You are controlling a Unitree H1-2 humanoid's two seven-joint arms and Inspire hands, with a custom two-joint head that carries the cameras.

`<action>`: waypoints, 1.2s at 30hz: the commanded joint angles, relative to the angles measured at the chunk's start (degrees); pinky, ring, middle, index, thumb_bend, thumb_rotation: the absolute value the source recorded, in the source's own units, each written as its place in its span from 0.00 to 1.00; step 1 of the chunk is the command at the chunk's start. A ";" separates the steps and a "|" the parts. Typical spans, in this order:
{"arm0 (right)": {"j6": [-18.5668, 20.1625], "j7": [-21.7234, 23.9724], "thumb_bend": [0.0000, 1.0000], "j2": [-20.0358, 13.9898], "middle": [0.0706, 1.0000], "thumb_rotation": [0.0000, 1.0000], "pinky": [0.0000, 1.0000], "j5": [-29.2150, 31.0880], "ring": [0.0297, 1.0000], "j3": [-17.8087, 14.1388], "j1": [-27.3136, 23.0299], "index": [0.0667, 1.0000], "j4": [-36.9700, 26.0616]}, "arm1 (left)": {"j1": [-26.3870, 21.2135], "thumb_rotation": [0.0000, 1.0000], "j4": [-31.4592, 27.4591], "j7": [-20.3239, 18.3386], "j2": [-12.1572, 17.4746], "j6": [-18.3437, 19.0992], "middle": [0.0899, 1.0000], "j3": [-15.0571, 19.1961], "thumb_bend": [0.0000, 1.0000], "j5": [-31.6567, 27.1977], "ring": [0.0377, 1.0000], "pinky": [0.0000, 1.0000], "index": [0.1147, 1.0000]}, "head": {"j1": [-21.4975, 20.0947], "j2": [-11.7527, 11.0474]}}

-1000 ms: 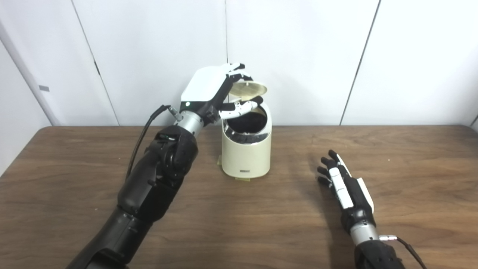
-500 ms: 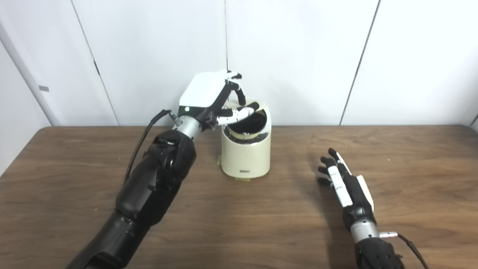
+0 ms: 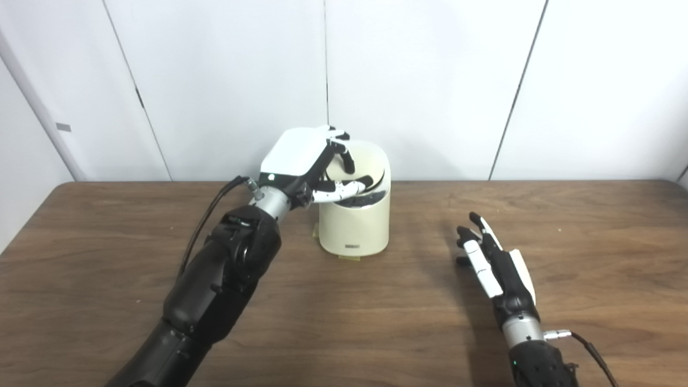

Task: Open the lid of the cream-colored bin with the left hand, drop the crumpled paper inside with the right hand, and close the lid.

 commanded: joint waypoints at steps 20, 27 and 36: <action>-1.49 -0.37 0.53 -0.05 0.86 0.95 0.71 -1.26 0.82 -0.04 -1.50 0.97 -1.96 | -1.63 0.84 2.32 -4.01 2.10 -2.43 0.94 -6.94 0.57 7.09 0.98 0.90 0.69 | -0.85 1.03; -1.46 -0.30 0.52 -0.13 0.85 0.94 0.70 -1.16 0.81 -0.23 -1.69 0.97 -1.92 | -1.61 0.86 1.70 -7.02 2.80 -1.71 0.95 -7.73 0.57 8.21 0.99 0.91 0.67 | -0.74 1.03; -1.46 -0.43 0.52 0.05 0.85 0.94 0.70 -1.26 0.81 -0.19 -1.55 0.97 -1.99 | 0.09 0.83 -0.13 -5.15 2.38 -1.57 0.92 -4.37 0.57 5.18 0.96 0.88 0.68 | -0.81 0.96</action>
